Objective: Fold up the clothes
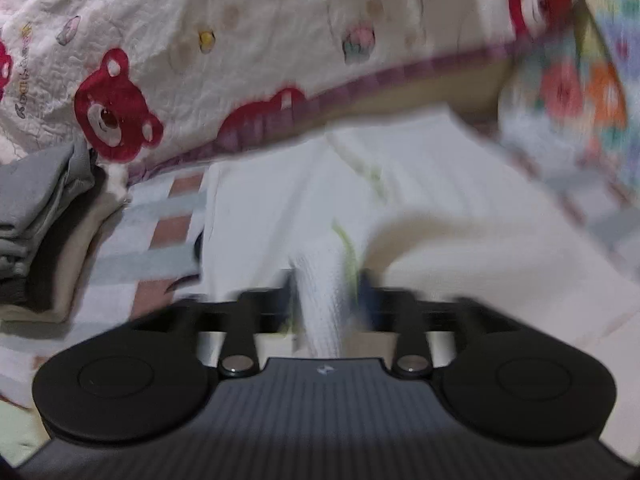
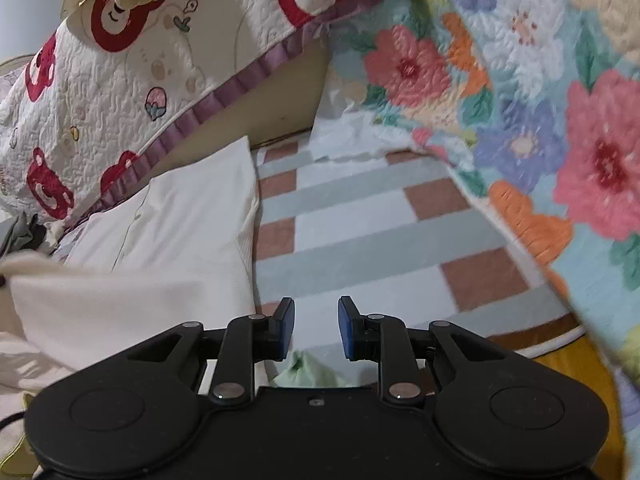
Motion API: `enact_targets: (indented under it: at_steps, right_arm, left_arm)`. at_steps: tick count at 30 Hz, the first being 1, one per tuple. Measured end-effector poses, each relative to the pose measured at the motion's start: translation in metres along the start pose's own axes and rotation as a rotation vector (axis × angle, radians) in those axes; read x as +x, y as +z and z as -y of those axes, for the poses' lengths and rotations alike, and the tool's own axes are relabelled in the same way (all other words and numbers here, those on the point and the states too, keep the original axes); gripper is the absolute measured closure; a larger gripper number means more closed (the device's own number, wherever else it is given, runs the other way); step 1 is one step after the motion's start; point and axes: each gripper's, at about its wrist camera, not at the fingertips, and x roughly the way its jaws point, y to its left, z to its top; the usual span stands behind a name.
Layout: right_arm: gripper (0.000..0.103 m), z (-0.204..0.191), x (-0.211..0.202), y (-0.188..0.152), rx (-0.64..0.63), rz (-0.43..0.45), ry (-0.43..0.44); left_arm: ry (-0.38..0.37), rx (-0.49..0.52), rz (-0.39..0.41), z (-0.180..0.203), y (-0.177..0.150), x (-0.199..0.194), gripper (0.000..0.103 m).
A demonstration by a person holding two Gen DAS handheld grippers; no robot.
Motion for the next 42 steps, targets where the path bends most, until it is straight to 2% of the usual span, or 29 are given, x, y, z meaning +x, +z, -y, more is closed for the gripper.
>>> enact_targets:
  at_steps: [2, 3, 6, 10, 12, 14, 16, 21, 23, 24, 25, 26, 30, 32, 33, 34, 36, 37, 38, 39, 41, 42]
  right_arm:
    - [0.076, -0.001, 0.008, -0.004, 0.007, -0.010, -0.008]
    - [0.076, 0.000, 0.011, -0.004, 0.021, -0.018, -0.006]
    - [0.076, -0.002, 0.011, -0.002, 0.039, -0.016, 0.029]
    - [0.071, -0.010, 0.015, 0.000, 0.036, -0.050, 0.081]
    - [0.070, -0.020, 0.019, -0.003, 0.017, -0.091, 0.114]
    - [0.059, -0.028, 0.024, -0.007, 0.001, -0.127, 0.129]
    - [0.052, -0.036, 0.028, -0.012, -0.014, -0.160, 0.126]
    - [0.047, -0.040, 0.035, -0.023, 0.008, -0.208, 0.118]
    - [0.046, -0.040, 0.035, -0.024, -0.004, -0.220, 0.116]
    - [0.046, -0.040, 0.035, -0.024, -0.020, -0.228, 0.119]
    - [0.047, -0.040, 0.035, -0.024, -0.036, -0.237, 0.122]
    - [0.047, -0.041, 0.035, -0.024, -0.070, -0.243, 0.124]
    - [0.046, -0.056, 0.031, -0.034, -0.321, -0.248, 0.113]
    - [0.047, -0.058, 0.029, -0.038, -0.371, -0.231, 0.105]
    - [0.047, -0.056, 0.029, -0.038, -0.357, -0.220, 0.099]
    - [0.050, -0.055, 0.030, -0.039, -0.343, -0.209, 0.093]
    - [0.066, -0.051, 0.032, -0.040, -0.304, -0.171, 0.050]
    - [0.079, -0.049, 0.033, -0.040, -0.279, -0.149, 0.023]
    - [0.090, -0.045, 0.029, -0.038, -0.233, -0.116, 0.030]
    - [0.094, -0.042, 0.026, -0.035, -0.187, -0.083, 0.037]
    - [0.095, -0.037, 0.013, -0.030, -0.121, 0.003, 0.037]
    - [0.096, -0.035, 0.010, -0.028, -0.107, 0.017, 0.033]
  left_arm:
    - [0.008, -0.055, -0.120, -0.010, -0.007, 0.006, 0.050]
    - [0.000, -0.084, -0.156, -0.017, -0.010, 0.007, 0.050]
    - [-0.002, -0.181, -0.209, -0.040, -0.016, 0.004, 0.048]
    - [-0.013, -0.271, -0.220, -0.067, -0.022, -0.001, 0.045]
    - [-0.078, -0.323, -0.249, -0.071, -0.022, 0.006, 0.043]
    - [-0.159, -0.363, -0.294, -0.071, -0.022, 0.017, 0.033]
    - [-0.241, -0.373, -0.382, -0.065, -0.020, 0.044, 0.032]
    - [-0.185, -0.302, -0.457, -0.043, -0.004, 0.094, 0.028]
    - [-0.161, -0.273, -0.463, -0.040, -0.002, 0.108, 0.040]
    - [-0.162, -0.243, -0.461, -0.037, -0.003, 0.110, 0.069]
    - [-0.163, -0.213, -0.459, -0.034, -0.004, 0.111, 0.090]
    - [-0.166, -0.190, -0.454, -0.032, -0.005, 0.111, 0.093]
    - [-0.252, -0.290, -0.342, -0.046, -0.004, 0.072, 0.095]
    - [-0.294, -0.340, -0.285, -0.052, -0.004, 0.052, 0.094]
    - [-0.309, -0.360, -0.265, -0.055, -0.004, 0.043, 0.094]
    - [-0.286, -0.344, -0.294, -0.054, -0.010, 0.044, 0.094]
    - [-0.250, -0.320, -0.355, -0.052, -0.021, 0.050, 0.093]
    - [-0.236, -0.312, -0.381, -0.051, -0.026, 0.054, 0.091]
    - [-0.232, -0.317, -0.373, -0.050, -0.029, 0.052, 0.091]
    - [-0.226, -0.325, -0.360, -0.051, -0.030, 0.048, 0.087]
    - [-0.191, -0.337, -0.324, -0.053, -0.026, 0.038, 0.071]
    - [-0.168, -0.319, -0.295, -0.054, -0.024, 0.031, 0.067]
